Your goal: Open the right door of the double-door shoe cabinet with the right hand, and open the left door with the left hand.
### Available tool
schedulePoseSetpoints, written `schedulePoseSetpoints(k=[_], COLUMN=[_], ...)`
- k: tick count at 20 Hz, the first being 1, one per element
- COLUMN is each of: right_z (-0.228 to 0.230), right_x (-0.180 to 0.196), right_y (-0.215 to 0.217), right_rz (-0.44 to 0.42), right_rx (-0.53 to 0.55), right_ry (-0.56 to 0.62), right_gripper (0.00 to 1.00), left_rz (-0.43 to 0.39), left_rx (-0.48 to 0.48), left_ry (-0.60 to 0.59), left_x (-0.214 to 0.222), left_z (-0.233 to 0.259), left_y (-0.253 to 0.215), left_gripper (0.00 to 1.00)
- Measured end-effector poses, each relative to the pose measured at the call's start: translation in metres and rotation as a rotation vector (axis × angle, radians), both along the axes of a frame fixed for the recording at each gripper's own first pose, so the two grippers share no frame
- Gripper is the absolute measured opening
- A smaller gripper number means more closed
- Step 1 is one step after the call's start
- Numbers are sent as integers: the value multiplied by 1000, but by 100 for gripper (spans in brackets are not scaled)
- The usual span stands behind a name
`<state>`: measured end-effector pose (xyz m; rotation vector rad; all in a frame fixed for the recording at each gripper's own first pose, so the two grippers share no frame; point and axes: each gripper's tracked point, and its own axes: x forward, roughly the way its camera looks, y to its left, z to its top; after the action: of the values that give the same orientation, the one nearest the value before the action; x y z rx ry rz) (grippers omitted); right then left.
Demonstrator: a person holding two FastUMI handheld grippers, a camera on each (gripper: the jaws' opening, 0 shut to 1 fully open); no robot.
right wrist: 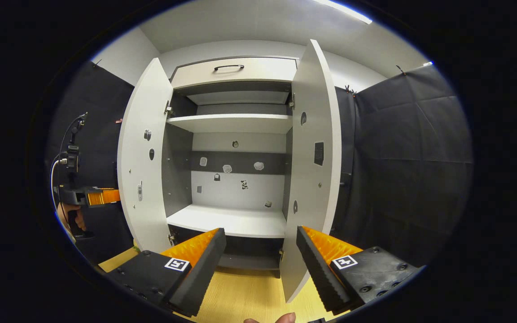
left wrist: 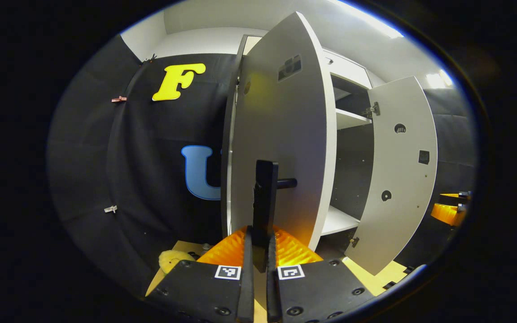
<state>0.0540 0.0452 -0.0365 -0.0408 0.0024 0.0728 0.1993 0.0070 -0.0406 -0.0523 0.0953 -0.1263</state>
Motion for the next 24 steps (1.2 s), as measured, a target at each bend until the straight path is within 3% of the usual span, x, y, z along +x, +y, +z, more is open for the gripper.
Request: schedulePoseSetpoints(k=[12,14,15,17,24], right_z=[-4,-4,-4,-3,-4], right_x=[3,3,3,2,0], right_y=[-1,-1,0,1,1], right_rz=[-1,-1,0,2,14], right_rx=[10,17,21,28,17], right_ry=[13,11,12,15,17], right_gripper=[99,99,99,99,99], left_rz=[111,96,67,56,103], left_rx=[16,6,-20,-30,-9], left_ry=[-7,-11,-8,-13,-24], left_x=[2,2,0,2,-2], left_z=[-8,-9,-8,-10,-5], left_y=[60,71,68,68,73], left_gripper=[11,0,5,6,7])
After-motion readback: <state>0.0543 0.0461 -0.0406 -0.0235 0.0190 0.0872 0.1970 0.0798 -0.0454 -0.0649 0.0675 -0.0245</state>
